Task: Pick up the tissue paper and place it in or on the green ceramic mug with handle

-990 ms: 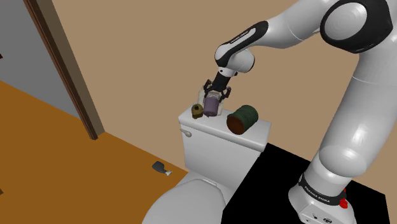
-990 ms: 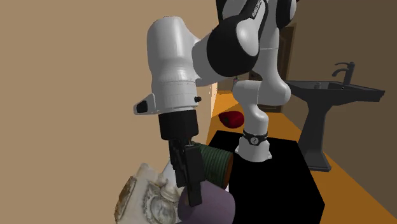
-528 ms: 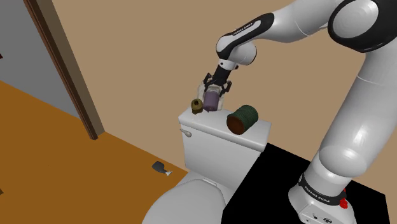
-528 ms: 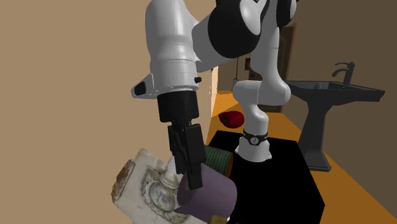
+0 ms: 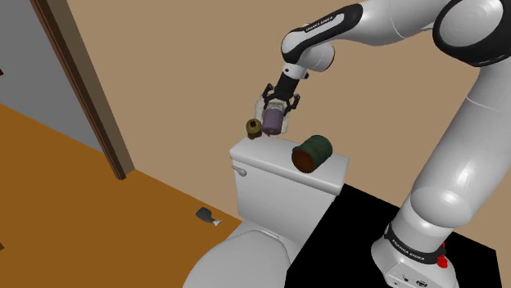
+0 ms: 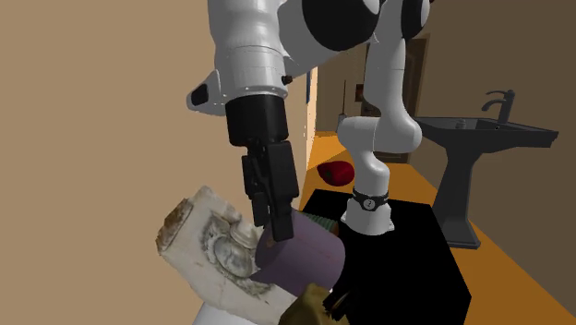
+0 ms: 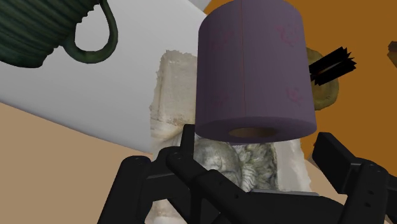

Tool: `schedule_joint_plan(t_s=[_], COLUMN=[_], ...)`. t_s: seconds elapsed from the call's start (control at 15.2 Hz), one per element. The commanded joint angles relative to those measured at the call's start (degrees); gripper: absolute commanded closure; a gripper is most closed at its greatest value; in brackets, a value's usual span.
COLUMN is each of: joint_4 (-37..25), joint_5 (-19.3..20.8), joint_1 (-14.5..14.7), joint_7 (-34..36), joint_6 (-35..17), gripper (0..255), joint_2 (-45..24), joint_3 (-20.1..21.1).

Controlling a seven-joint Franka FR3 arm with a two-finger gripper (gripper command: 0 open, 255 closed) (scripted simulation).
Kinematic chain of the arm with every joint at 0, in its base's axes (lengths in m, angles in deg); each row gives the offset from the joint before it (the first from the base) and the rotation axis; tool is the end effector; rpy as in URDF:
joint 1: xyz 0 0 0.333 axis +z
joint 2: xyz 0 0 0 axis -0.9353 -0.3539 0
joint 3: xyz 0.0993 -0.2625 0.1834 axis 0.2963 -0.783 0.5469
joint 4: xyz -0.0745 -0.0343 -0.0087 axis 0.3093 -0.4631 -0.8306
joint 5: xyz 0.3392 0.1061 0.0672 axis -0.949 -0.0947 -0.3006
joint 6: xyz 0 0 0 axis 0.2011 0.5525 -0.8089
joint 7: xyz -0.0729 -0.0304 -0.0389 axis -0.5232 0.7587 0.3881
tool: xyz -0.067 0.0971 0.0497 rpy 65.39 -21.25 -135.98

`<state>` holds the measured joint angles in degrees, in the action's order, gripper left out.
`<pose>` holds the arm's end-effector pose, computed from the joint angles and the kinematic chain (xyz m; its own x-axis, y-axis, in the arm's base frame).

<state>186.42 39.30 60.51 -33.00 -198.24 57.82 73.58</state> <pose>0.5159 -0.1475 0.4723 0.6616 -0.7498 0.0009 -0.7003 -0.6183 -0.3567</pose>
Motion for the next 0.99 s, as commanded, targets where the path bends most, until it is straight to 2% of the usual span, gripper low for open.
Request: schedule_joint_plan(t_s=[0.0, 0.73, 0.92], joint_4=[-1.2, -6.9, -1.9], joint_5=[0.5, 2.4, 3.2], joint_1=[0.0, -0.2, -1.4], joint_7=[0.8, 3.7, 1.8], joint_6=[1.4, 8.4, 9.3], gripper=[255, 255, 255], joint_2=[0.5, 2.2, 7.5], joint_3=[0.0, -0.1, -1.3])
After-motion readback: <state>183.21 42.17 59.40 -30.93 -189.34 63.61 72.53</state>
